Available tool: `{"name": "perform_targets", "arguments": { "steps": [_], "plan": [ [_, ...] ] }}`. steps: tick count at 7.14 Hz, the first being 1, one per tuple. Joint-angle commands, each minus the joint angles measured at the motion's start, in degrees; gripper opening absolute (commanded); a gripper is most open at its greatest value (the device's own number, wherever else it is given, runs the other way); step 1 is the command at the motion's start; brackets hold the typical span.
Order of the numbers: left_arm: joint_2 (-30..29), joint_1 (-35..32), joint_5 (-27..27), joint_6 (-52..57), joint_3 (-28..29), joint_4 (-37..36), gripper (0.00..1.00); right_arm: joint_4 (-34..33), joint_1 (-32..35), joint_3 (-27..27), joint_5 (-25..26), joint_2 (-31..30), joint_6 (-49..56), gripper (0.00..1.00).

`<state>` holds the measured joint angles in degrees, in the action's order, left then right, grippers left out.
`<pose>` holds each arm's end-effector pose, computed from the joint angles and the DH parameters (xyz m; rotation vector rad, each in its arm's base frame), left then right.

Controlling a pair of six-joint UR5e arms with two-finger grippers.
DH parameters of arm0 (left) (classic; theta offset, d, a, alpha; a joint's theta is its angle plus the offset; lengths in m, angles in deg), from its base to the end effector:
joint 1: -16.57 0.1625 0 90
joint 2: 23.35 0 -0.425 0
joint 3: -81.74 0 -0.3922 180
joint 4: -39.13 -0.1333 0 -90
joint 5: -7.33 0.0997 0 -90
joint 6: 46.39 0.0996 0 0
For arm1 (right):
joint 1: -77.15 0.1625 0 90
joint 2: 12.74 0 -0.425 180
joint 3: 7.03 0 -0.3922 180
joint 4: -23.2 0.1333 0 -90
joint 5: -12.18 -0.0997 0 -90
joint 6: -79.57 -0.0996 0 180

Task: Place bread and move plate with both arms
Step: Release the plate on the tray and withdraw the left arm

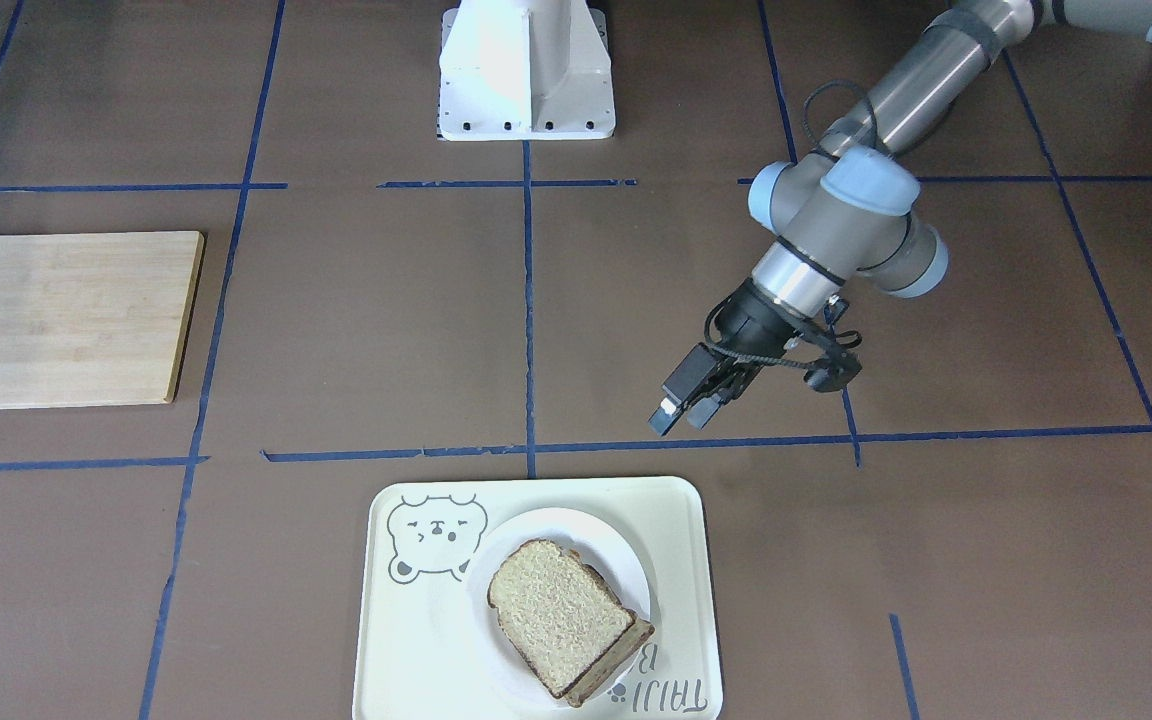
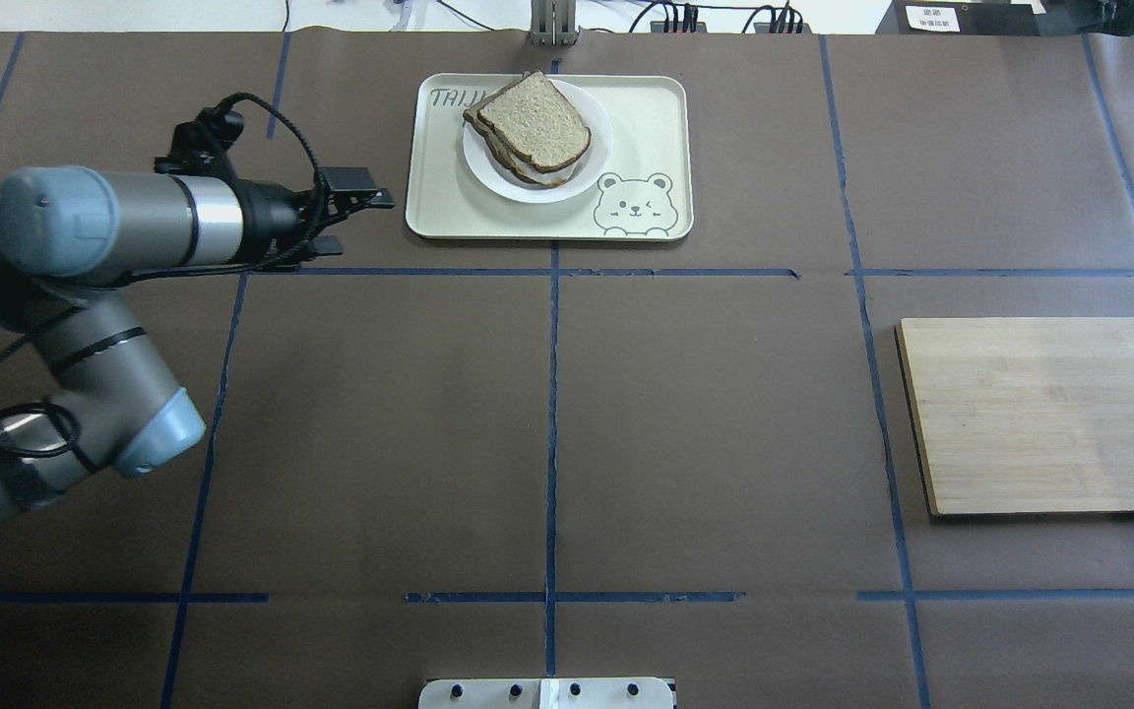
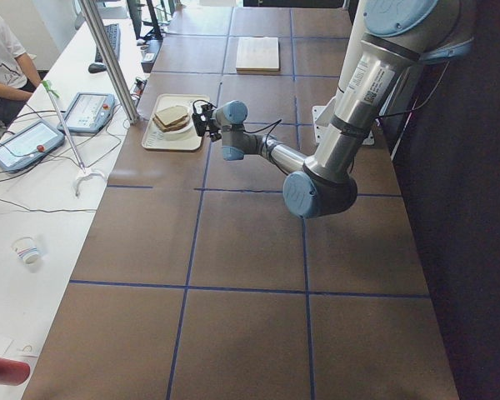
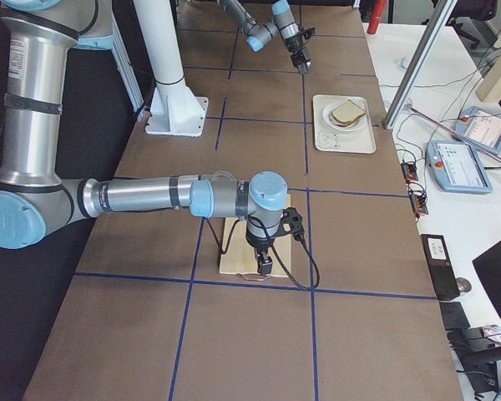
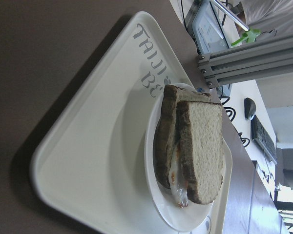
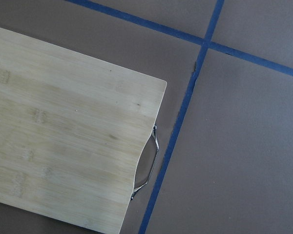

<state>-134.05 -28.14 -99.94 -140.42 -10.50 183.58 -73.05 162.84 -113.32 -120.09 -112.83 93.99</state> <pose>0.3719 -0.5141 0.3307 0.2301 1.3598 -0.5106 0.0349 -0.4189 0.6124 0.0645 -0.7381 -0.3116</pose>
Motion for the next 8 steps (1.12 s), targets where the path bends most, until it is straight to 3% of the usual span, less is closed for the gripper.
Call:
{"name": "perform_targets", "arguments": {
  "steps": [1,3,6,7,8],
  "plan": [
    [10.29,-8.76,-11.85,22.8,-9.6,-11.52,1.0,0.0,0.0,0.03,0.0,-0.01,0.0,1.0],
    [18.12,-16.16,-15.15,52.48,-11.99,-23.1,1.0,0.0,0.0,0.03,0.0,-0.1,0.0,1.0],
    [21.04,-29.68,-16.82,94.68,-16.57,-51.47,1.0,0.0,0.0,-0.06,0.0,-0.1,0.0,1.0],
    [22.19,-34.17,-17.78,98.39,-15.96,-53.98,1.0,0.0,0.0,0.03,0.0,-0.19,0.0,1.0],
    [26.81,-36.65,-23.1,98.42,-15.17,-53.57,1.0,-0.09,0.0,0.2,0.0,-0.19,0.0,1.0]
  ]
}}
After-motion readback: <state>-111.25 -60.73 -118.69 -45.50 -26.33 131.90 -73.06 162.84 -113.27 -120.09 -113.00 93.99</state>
